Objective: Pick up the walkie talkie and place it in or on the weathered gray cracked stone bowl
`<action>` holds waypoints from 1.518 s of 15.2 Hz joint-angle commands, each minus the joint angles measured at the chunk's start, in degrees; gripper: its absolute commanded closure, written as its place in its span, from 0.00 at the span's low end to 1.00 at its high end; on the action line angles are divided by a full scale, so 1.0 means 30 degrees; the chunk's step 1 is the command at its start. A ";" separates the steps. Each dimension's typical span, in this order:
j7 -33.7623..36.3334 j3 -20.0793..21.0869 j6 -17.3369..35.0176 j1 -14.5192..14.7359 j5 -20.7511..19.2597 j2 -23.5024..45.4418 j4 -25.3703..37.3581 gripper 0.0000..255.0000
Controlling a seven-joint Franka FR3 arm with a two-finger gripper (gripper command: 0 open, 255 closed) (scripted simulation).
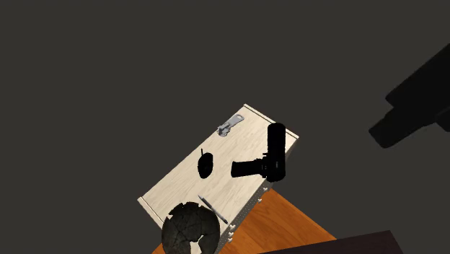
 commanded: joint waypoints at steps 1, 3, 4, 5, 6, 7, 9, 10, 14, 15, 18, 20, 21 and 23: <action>0.0000 0.0000 0.0000 0.0000 0.0000 0.0000 0.0000 0.00; 0.0942 0.0583 0.1116 -0.0011 0.0415 0.0375 -0.0768 0.00; 0.1406 0.0875 0.1684 -0.0009 0.0621 0.0608 -0.1113 0.00; 0.1866 0.1167 0.2258 -0.0003 0.0826 0.0873 -0.1431 0.00; 0.2321 0.1459 0.2839 0.0004 0.1028 0.1170 -0.1722 0.00; 0.2771 0.1751 0.3425 0.0012 0.1228 0.1498 -0.1986 0.00; 0.3668 0.2320 0.4614 0.0049 0.1607 0.2249 -0.2429 0.00; 0.4109 0.2605 0.5214 0.0063 0.1789 0.2672 -0.2609 0.00; 0.5859 0.3711 0.7635 0.0117 0.2423 0.4660 -0.3037 0.00; 0.6296 0.3974 0.8239 0.0129 0.2550 0.5227 -0.3071 0.00; 0.7613 0.4733 1.0030 0.0140 0.2834 0.7079 -0.3000 0.00; 0.8508 0.5208 1.1190 0.0126 0.2925 0.8423 -0.2809 0.00; 0.8964 0.5430 1.1756 0.0118 0.2934 0.9124 -0.2672 0.00; 0.9902 0.5833 1.2852 0.0103 0.2870 1.0576 -0.2316 0.00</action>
